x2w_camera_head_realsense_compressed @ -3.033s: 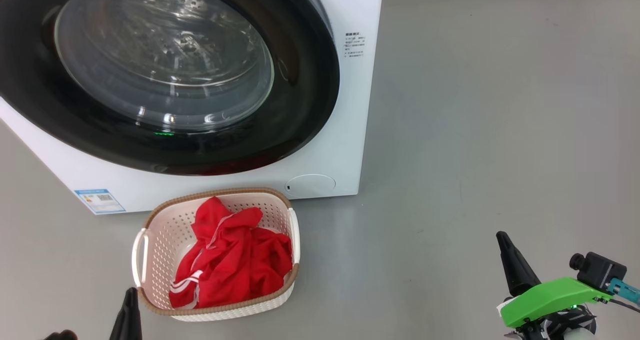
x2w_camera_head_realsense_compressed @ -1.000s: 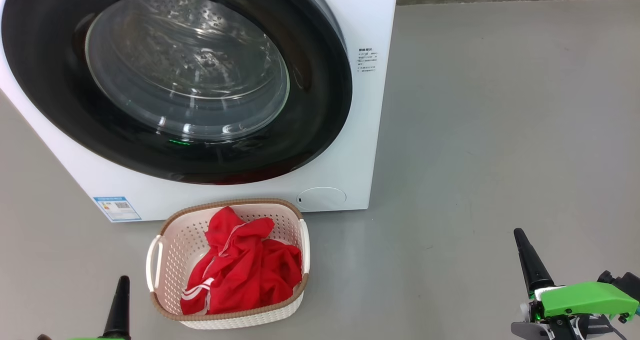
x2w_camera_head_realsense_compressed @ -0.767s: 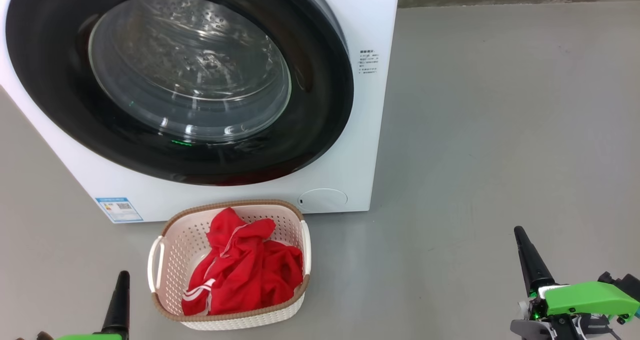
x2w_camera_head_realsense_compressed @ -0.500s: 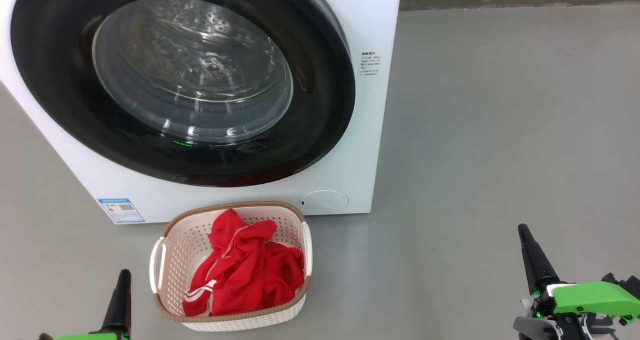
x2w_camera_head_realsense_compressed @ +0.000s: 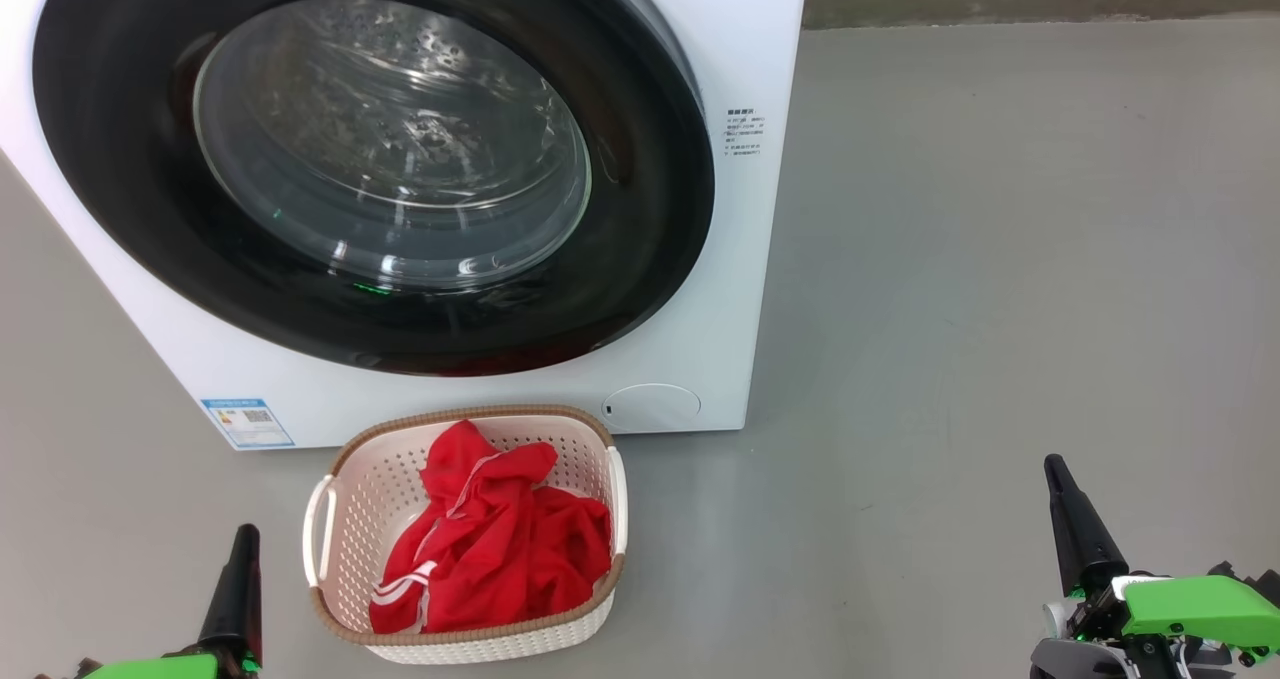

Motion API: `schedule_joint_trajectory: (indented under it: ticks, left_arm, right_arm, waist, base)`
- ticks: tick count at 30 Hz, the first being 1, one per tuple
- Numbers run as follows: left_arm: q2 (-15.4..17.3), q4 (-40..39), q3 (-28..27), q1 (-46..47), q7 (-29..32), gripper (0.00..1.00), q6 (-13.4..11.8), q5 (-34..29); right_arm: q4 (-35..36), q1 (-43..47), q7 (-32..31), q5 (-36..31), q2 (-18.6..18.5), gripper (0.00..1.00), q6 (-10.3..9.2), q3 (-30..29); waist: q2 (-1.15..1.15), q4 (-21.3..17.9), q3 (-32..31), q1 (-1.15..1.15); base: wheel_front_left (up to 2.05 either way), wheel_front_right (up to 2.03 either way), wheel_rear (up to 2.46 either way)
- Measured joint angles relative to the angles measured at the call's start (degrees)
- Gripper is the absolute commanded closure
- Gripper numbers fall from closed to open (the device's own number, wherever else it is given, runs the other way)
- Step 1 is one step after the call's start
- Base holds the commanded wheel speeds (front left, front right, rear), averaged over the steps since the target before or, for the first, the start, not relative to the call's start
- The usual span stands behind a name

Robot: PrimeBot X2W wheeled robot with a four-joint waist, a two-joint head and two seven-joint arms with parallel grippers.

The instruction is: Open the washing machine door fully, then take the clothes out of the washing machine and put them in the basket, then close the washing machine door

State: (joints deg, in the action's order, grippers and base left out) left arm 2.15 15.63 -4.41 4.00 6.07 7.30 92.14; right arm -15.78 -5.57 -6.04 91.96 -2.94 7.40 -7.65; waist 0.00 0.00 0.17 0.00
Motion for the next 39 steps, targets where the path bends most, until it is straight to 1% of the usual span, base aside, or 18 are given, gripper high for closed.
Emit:
schedule_joint_trajectory:
  ticks: [39]
  left_arm:
    - [0.0,0.0,-0.1,0.0,0.0,1.00,0.0,0.0]
  right_arm:
    - [0.0,0.0,0.0,0.0,0.0,1.00,0.00,-0.1]
  waist:
    - [0.00,0.0,0.0,0.00]
  base:
    - [0.00,0.00,0.00]
